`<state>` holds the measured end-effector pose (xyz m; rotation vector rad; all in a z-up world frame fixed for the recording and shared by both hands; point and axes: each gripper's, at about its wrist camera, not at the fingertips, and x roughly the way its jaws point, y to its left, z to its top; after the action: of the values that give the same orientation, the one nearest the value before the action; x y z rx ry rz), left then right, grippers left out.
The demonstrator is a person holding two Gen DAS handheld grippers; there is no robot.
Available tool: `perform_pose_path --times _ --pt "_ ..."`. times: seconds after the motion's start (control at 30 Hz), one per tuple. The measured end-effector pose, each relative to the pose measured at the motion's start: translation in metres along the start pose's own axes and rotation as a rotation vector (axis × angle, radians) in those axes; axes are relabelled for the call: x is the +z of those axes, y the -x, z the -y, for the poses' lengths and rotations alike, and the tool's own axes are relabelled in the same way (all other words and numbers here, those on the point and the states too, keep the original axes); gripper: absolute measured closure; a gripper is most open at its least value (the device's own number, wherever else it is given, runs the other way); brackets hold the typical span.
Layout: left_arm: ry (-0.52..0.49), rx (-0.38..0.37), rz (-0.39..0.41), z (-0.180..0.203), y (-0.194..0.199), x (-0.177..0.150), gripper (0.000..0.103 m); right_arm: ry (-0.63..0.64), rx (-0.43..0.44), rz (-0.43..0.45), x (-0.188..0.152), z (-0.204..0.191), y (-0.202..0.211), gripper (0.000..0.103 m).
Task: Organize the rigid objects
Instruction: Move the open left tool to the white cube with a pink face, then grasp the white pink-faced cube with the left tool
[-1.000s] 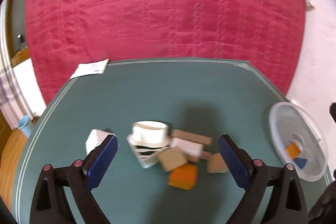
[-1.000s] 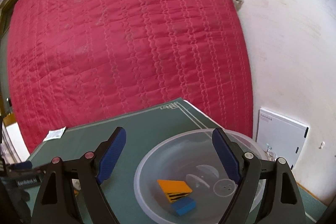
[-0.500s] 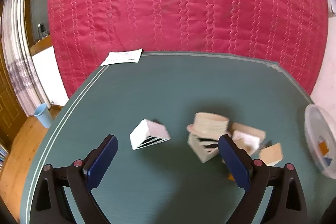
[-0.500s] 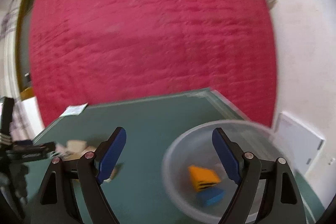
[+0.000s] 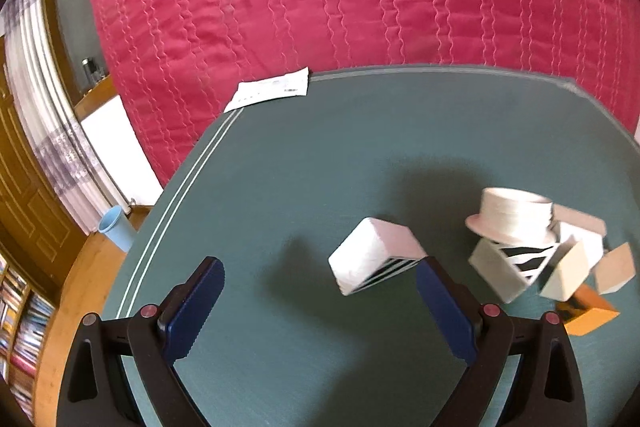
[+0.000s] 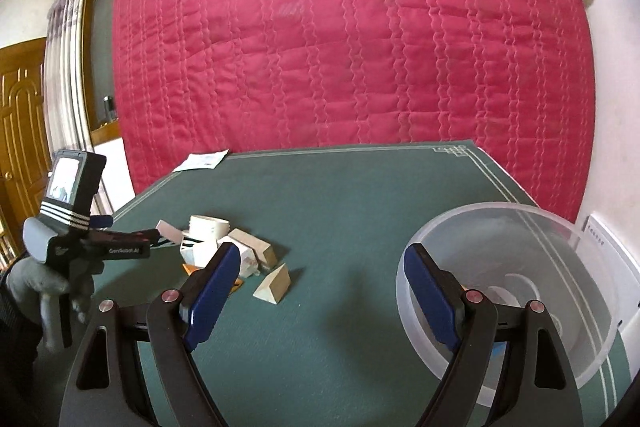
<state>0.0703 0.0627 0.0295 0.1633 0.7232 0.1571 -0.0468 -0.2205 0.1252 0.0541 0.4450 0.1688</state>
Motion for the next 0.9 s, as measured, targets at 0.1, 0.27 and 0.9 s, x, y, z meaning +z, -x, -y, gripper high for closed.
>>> perform_pose_path --times 0.1,0.27,0.9 --pt "-0.021 0.002 -0.022 -0.004 -0.01 0.001 0.005 -0.001 0.016 -0.012 -0.001 0.0 -0.001 0.018" --pt "-0.048 0.008 -0.042 -0.004 -0.022 0.005 0.005 0.014 0.057 -0.04 -0.002 -0.006 -0.005 0.018" --pt "-0.094 -0.132 -0.049 0.019 -0.033 0.018 0.065 0.016 0.113 -0.108 -0.006 -0.012 -0.017 0.018"
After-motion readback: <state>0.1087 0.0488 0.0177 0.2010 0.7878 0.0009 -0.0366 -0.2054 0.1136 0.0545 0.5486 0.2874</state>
